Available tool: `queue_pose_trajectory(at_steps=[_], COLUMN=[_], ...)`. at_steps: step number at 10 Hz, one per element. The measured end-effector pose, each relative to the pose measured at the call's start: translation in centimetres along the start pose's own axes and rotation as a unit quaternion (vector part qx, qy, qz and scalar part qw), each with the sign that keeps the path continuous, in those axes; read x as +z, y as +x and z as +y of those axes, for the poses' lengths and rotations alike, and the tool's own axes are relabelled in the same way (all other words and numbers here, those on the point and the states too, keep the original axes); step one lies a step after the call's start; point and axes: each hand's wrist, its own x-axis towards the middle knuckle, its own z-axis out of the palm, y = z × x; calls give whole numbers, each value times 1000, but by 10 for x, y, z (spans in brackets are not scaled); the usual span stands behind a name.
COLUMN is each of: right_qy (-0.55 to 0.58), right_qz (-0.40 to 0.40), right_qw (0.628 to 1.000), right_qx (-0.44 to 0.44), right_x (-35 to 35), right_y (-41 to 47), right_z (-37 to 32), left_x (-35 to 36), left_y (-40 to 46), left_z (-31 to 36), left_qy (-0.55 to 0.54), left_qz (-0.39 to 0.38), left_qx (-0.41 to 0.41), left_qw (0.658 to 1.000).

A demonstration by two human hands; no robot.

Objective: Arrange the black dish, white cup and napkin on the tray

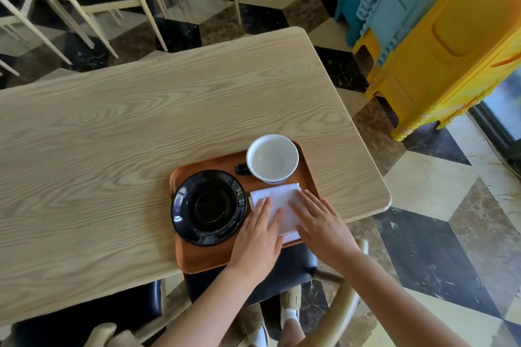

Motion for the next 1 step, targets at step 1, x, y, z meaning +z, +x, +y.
queue_pose_trajectory(at_steps=[1], right_qy=[26], right_qz=[-12], right_qw=[999], right_qx=[14], right_x=[-25], right_y=[8], right_z=[-3], left_x=[-28], left_y=[-1], left_z=[6], left_qy=[-5], left_qz=[-32], left_qx=[-4], left_qw=[999])
